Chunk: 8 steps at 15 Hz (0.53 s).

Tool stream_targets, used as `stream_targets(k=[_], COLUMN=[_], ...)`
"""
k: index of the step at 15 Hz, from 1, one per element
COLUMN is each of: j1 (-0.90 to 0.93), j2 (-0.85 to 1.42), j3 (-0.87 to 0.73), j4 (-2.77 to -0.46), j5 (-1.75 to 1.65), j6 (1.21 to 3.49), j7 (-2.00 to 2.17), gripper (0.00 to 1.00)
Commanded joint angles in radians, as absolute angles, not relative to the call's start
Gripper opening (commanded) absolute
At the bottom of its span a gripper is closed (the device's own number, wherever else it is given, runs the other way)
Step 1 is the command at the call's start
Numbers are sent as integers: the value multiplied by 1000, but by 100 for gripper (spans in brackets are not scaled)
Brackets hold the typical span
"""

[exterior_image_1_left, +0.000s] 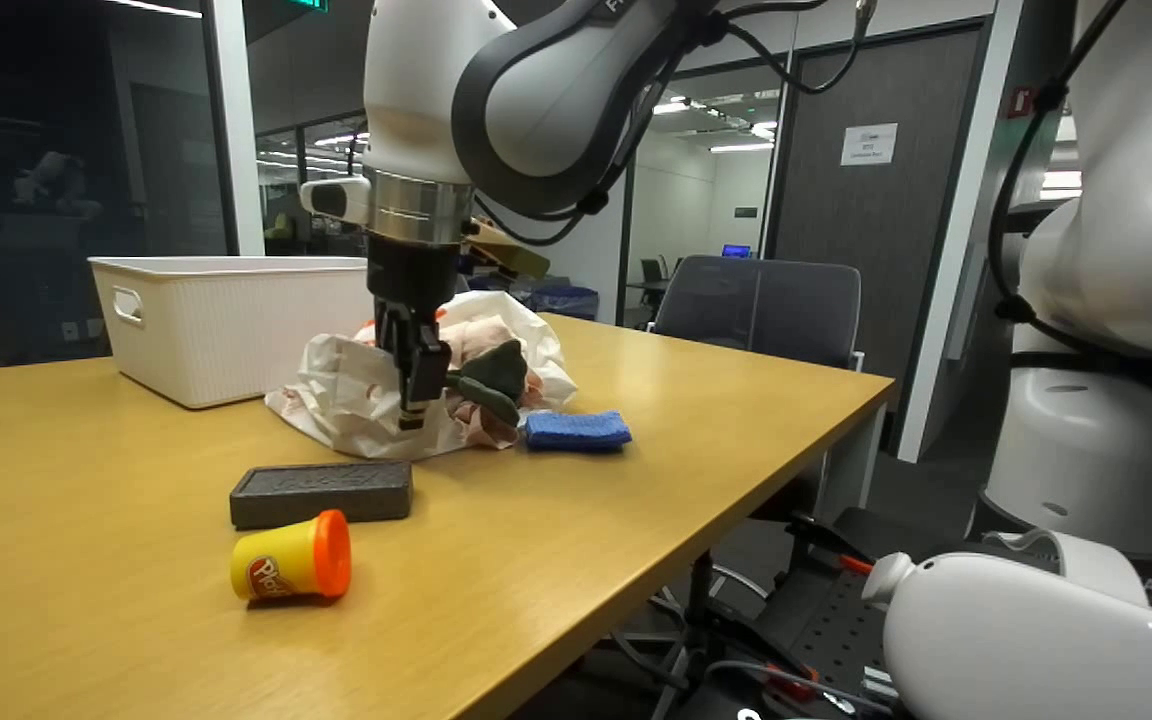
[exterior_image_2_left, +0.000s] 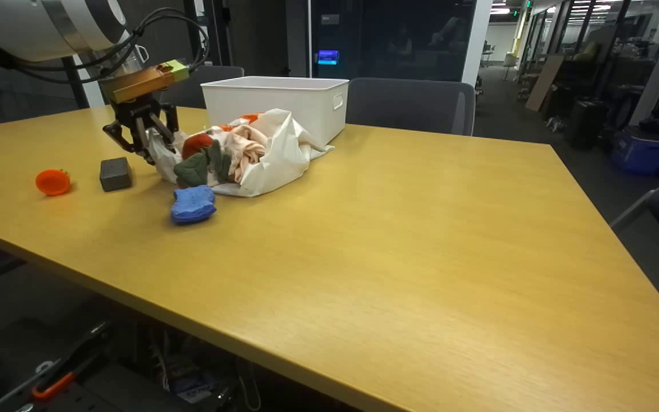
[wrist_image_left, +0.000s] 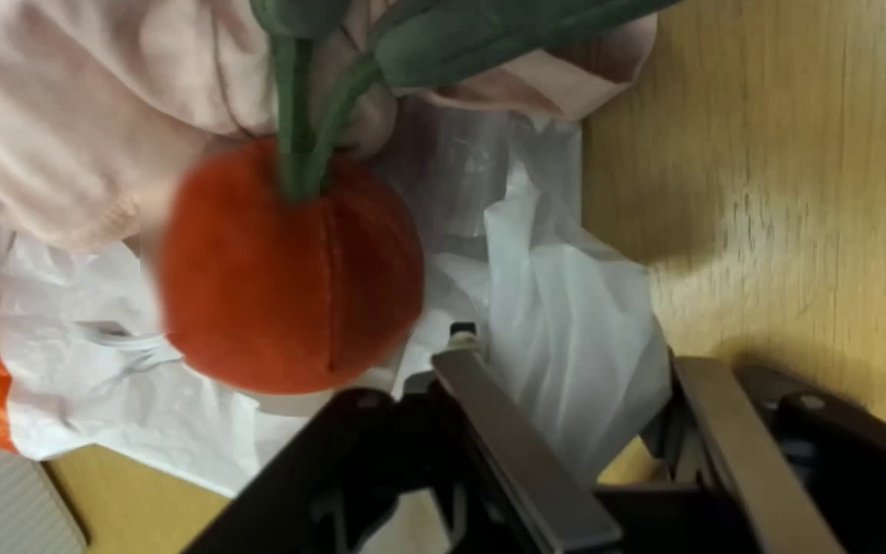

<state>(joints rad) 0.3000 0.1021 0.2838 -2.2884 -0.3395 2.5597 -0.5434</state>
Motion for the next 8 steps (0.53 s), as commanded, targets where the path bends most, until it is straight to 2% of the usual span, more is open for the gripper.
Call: stream_targets(k=[1, 4, 6, 8], j1=[300, 304, 305, 307], j2=[78, 57, 42, 22], j3=[287, 289, 290, 292], j4=[-2286, -2284, -2284, -2284], j5=[-387, -412, -425, -445], j6=[2551, 2533, 2528, 2523], j7=[-495, -468, -450, -425], gripper=[18, 5, 3, 7])
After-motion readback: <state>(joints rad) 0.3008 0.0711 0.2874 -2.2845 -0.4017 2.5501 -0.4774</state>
